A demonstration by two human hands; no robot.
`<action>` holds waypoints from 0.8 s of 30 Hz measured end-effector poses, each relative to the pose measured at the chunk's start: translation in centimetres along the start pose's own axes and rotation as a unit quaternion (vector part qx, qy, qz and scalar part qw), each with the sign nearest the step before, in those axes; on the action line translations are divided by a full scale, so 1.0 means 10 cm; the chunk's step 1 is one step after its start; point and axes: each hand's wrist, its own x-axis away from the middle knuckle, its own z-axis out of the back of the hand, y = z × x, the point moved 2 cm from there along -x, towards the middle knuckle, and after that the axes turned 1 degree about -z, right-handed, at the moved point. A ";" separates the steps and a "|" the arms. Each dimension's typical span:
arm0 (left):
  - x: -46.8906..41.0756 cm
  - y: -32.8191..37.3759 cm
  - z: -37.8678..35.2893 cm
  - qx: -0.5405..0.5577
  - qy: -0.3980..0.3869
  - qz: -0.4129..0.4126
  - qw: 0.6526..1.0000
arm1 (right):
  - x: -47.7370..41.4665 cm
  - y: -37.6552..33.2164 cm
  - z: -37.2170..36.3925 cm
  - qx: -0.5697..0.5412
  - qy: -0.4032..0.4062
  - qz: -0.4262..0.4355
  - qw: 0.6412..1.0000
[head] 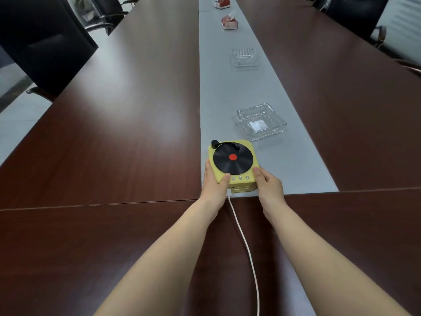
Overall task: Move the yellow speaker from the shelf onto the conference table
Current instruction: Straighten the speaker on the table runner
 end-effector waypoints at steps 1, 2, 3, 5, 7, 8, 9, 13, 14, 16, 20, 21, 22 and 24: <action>0.00 0.00 0.00 0.000 -0.002 0.001 1.000 | 0.00 0.00 0.00 0.004 -0.001 0.000 1.000; 0.01 0.00 0.00 0.002 -0.003 0.001 1.000 | 0.00 0.01 0.00 0.007 -0.003 -0.001 1.000; 0.01 0.00 0.01 0.003 -0.004 0.003 1.000 | 0.00 0.00 0.00 0.009 -0.004 -0.001 1.000; 0.02 0.01 0.01 0.006 -0.007 0.010 1.000 | 0.00 -0.01 0.00 0.012 -0.006 -0.003 1.000; 0.02 0.00 0.01 0.020 -0.013 0.015 1.000 | 0.01 -0.01 0.00 0.014 -0.005 -0.010 1.000; 0.02 0.00 0.02 0.030 -0.018 0.018 0.999 | 0.01 -0.02 0.00 0.014 -0.004 -0.013 1.000; 0.01 0.01 0.02 0.038 -0.024 0.023 0.999 | 0.01 -0.02 0.00 0.015 -0.004 -0.018 1.000; 0.02 0.01 0.05 0.042 -0.045 0.034 0.998 | 0.01 -0.03 0.00 0.007 0.001 -0.048 0.999; 0.03 0.01 0.06 0.040 -0.048 0.034 0.997 | 0.01 -0.03 -0.01 0.002 0.000 -0.056 0.998; 0.04 0.02 0.07 0.037 -0.055 0.038 0.997 | 0.00 -0.05 0.00 -0.002 -0.002 -0.070 0.998; 0.06 0.08 0.10 0.009 -0.063 0.044 0.997 | -0.01 -0.11 0.01 0.013 -0.018 -0.101 0.995; 0.06 0.10 0.12 -0.004 -0.062 0.041 0.997 | 0.00 -0.14 0.01 0.026 -0.021 -0.105 0.994; 0.06 0.12 0.14 -0.018 -0.058 0.036 0.997 | 0.01 -0.17 0.02 0.049 -0.026 -0.106 0.993; 0.08 0.16 0.20 -0.059 -0.054 0.048 0.996 | 0.04 -0.20 0.03 0.123 -0.035 -0.096 0.987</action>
